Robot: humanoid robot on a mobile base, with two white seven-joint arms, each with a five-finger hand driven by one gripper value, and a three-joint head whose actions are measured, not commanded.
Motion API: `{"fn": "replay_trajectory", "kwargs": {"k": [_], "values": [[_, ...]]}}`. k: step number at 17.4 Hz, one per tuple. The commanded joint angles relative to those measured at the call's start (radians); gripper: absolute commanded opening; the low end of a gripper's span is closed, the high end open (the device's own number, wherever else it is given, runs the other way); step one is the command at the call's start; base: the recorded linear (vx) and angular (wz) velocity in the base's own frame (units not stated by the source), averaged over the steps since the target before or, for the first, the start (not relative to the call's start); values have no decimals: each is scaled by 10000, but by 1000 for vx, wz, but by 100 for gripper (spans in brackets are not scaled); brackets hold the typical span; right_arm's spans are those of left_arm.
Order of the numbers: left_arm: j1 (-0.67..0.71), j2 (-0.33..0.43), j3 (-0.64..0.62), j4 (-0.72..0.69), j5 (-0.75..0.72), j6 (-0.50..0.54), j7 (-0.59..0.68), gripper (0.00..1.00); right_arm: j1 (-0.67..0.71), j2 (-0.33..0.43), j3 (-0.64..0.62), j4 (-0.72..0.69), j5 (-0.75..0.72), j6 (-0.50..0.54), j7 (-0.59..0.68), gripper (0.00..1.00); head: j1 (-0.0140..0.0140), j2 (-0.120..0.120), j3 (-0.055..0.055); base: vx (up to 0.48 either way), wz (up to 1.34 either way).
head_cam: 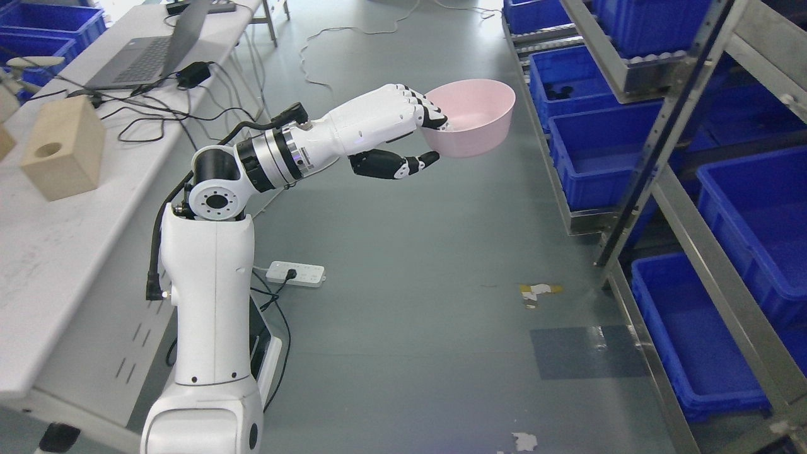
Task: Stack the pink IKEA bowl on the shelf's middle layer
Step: 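Hold the bowl raised in the left hand while driving to the other shelf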
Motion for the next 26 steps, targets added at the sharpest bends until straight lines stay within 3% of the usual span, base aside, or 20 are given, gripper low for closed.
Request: {"fn": "replay_trajectory", "kwargs": {"k": [1, 5, 12, 26], "values": [[-546, 175, -457, 67, -38, 4, 9, 2, 233, -175, 0, -175, 0, 3, 8, 100, 0, 0, 0, 20, -757], [-1311, 175, -1148, 280, -374, 4, 24, 2, 233, -175, 0, -175, 0, 3, 8, 100, 0, 0, 0, 4, -847], [-2448, 175, -965, 1140, -1371, 4, 24, 2, 233, -175, 0, -175, 0, 3, 8, 100, 0, 0, 0, -32, -864], [-2893, 175, -888, 1385, -1771, 4, 24, 2, 233, -175, 0, -175, 0, 3, 8, 100, 0, 0, 0, 7, -522]]}}
